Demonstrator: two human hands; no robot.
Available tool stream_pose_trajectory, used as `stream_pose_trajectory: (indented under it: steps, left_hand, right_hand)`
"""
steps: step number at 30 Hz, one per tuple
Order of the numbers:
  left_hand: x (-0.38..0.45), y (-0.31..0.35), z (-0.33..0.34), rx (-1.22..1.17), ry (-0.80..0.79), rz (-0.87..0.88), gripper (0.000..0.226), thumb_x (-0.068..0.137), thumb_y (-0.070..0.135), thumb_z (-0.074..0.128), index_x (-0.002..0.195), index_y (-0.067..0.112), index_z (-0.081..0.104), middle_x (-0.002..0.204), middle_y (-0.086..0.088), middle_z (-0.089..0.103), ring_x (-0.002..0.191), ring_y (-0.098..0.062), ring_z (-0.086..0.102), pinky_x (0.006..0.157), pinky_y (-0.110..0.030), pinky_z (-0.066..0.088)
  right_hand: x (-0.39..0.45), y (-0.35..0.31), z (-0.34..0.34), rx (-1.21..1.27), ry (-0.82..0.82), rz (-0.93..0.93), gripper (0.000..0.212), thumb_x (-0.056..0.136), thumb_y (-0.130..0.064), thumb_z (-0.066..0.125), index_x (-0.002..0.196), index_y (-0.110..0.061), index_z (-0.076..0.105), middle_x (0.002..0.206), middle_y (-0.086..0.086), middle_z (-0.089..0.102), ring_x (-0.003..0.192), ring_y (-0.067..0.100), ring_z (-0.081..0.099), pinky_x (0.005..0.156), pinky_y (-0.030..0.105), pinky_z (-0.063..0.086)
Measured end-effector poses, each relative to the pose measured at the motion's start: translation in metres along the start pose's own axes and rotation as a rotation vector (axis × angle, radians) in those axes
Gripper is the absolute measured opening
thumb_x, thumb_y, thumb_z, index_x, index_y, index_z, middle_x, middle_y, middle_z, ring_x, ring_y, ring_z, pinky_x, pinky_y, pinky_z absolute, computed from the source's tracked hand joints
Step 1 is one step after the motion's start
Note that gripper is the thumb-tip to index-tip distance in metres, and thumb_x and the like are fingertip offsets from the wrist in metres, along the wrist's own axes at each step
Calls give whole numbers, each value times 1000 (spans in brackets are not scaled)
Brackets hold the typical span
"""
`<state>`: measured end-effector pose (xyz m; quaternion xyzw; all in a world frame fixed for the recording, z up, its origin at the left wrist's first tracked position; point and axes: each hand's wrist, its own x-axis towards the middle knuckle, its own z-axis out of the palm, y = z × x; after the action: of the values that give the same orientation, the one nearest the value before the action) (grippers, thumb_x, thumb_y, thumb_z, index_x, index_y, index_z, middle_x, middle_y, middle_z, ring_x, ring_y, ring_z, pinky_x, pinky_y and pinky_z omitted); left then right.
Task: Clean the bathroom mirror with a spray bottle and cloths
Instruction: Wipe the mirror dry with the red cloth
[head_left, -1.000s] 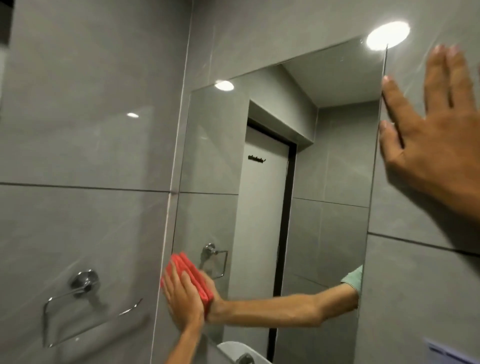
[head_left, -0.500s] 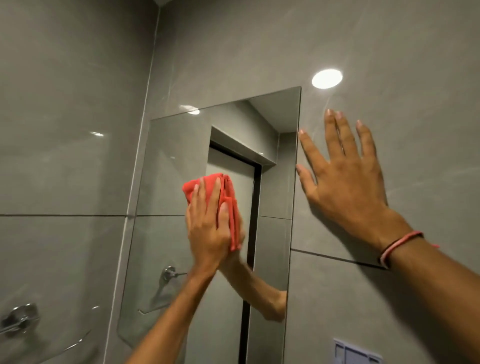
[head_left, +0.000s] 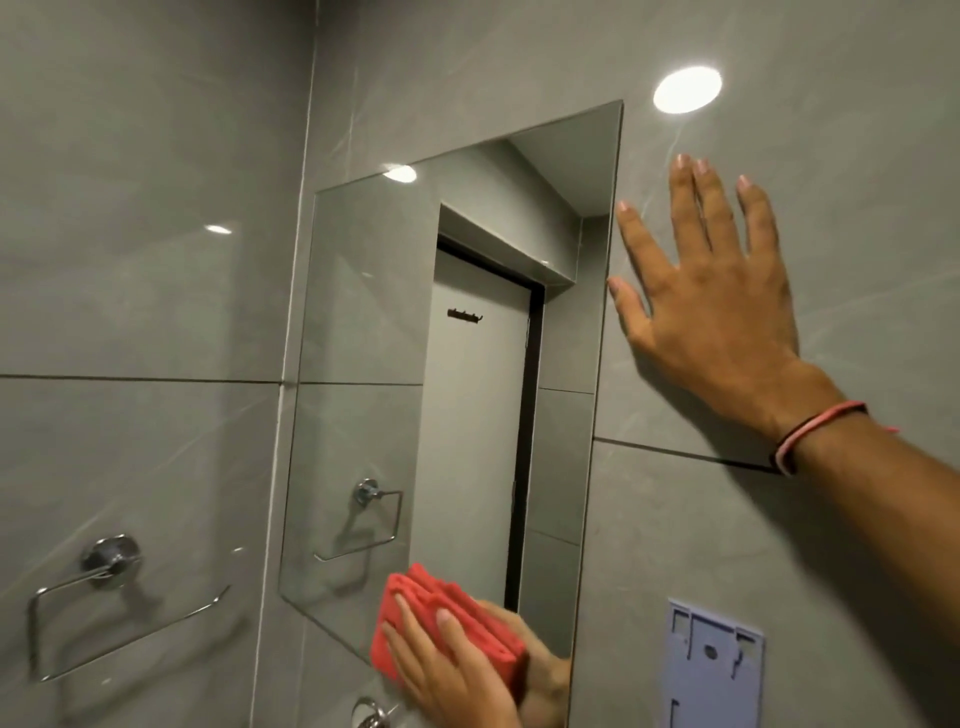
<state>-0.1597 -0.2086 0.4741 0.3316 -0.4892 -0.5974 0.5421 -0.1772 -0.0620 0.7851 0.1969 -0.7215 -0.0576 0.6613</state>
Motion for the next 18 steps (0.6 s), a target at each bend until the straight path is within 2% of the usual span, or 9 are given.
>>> stream_pose_trajectory:
  steps: [3, 6, 11, 13, 15, 17, 18]
  left_hand:
    - [-26, 40, 17, -92, -12, -29, 64, 95, 36, 51, 155, 15, 41, 167, -19, 28, 155, -37, 26, 127, -51, 18]
    - [-27, 97, 42, -150, -17, 50, 58, 102, 30, 54, 158, 26, 35, 171, -8, 21, 159, -27, 18, 126, -51, 16]
    - [7, 259, 98, -209, -141, 430, 58, 102, 36, 50, 157, 30, 33, 172, -1, 20, 160, -18, 13, 129, -52, 9]
    - [11, 324, 117, -218, -192, 624, 55, 99, 33, 52, 153, 27, 41, 167, 0, 32, 157, -19, 23, 128, -52, 17]
    - [6, 369, 128, -220, -240, 831, 52, 96, 27, 55, 147, 24, 49, 157, 0, 47, 149, -20, 38, 122, -51, 30]
    - [-4, 393, 131, -217, -349, 1012, 59, 94, 20, 58, 151, 18, 44, 157, -5, 49, 144, -25, 46, 119, -49, 37]
    - [-10, 398, 131, -219, -420, 1094, 65, 94, 15, 59, 155, 12, 37, 160, -11, 45, 145, -28, 46, 120, -48, 37]
  right_hand:
    - [-1, 2, -8, 15, -32, -11, 73, 104, -57, 28, 167, -22, 17, 175, 26, 8, 164, 38, 9, 132, 58, 9]
    - [-2, 8, -14, 31, -86, -50, 73, 105, -57, 26, 167, -21, 16, 176, 23, 8, 165, 35, 9, 133, 55, 10]
    - [-1, 40, -30, 275, -11, 14, 65, 107, -49, 32, 165, -19, 28, 173, 20, 24, 162, 33, 21, 131, 46, 18]
    - [0, 56, -35, 431, 49, 67, 64, 106, -48, 33, 164, -20, 31, 173, 17, 28, 162, 31, 24, 128, 39, 18]
    - [5, 70, -42, 671, 118, 129, 61, 105, -43, 39, 162, -19, 37, 169, 12, 38, 157, 21, 34, 125, 22, 19]
    - [17, 82, -51, 979, 189, 265, 59, 103, -41, 45, 157, -17, 45, 154, 2, 54, 139, 3, 49, 117, 4, 28]
    - [23, 87, -57, 1135, 200, 371, 62, 100, -46, 47, 155, -18, 47, 146, -2, 58, 131, 0, 53, 116, 7, 35]
